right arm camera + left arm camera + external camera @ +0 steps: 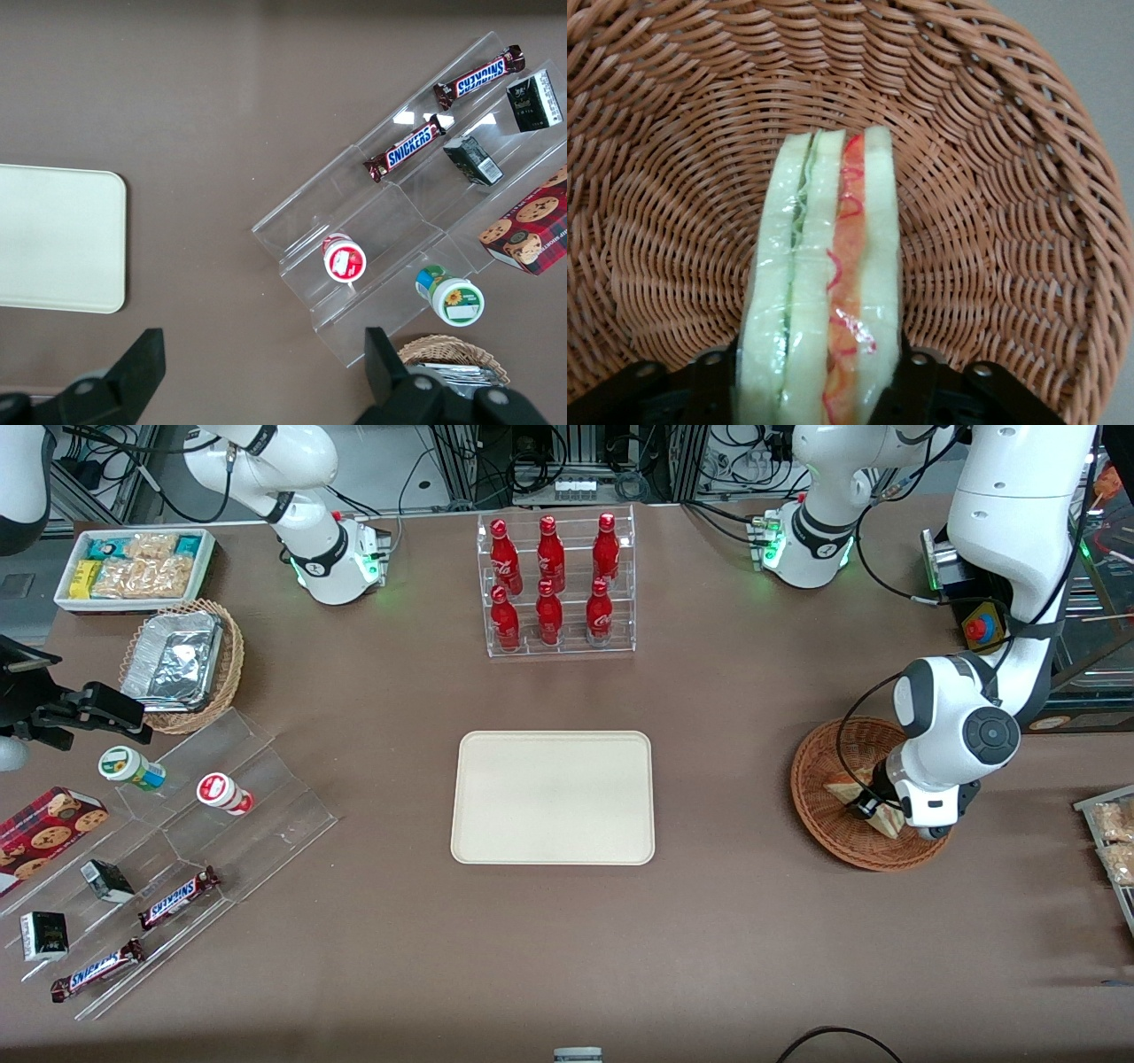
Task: Place sandwich from basket to tray
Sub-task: 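Lift the sandwich and carry it over the cream tray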
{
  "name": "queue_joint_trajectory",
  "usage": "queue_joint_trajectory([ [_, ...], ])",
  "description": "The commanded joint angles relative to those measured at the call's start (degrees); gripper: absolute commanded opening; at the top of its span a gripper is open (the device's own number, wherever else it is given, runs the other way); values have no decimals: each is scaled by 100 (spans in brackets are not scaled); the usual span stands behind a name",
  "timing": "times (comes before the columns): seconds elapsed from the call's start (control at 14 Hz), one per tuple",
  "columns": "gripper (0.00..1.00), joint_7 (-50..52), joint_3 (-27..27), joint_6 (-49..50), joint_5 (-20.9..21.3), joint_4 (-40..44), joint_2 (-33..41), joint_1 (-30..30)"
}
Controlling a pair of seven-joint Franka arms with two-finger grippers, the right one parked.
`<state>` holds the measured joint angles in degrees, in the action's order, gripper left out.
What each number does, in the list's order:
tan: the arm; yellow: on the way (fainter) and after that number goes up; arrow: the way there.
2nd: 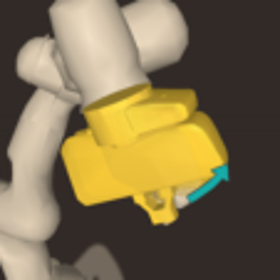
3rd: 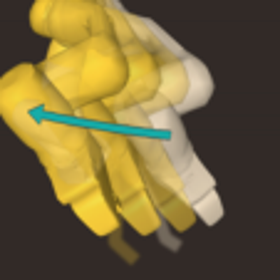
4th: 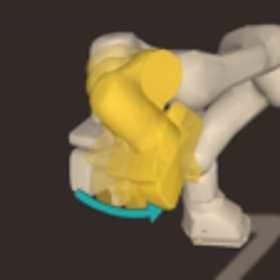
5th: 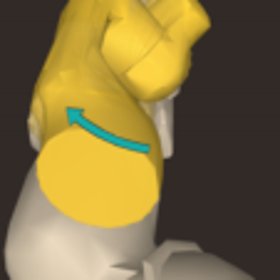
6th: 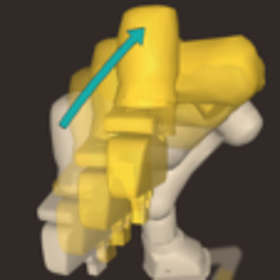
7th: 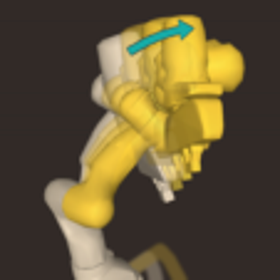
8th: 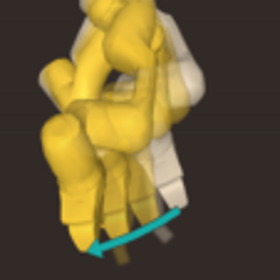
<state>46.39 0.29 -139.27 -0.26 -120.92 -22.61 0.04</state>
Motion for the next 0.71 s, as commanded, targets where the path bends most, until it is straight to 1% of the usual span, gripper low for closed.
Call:
queue_joint_trajectory([
  [0.0,32,63,24,705,-18,286,265,67],
  [0.14,31,19,50,1521,8,777,371,206],
  [0.29,31,106,50,2121,-9,1393,328,636],
  [0.43,31,186,50,2132,-62,1658,284,1119],
  [0.64,31,212,50,2132,-79,2027,-6,1726],
])
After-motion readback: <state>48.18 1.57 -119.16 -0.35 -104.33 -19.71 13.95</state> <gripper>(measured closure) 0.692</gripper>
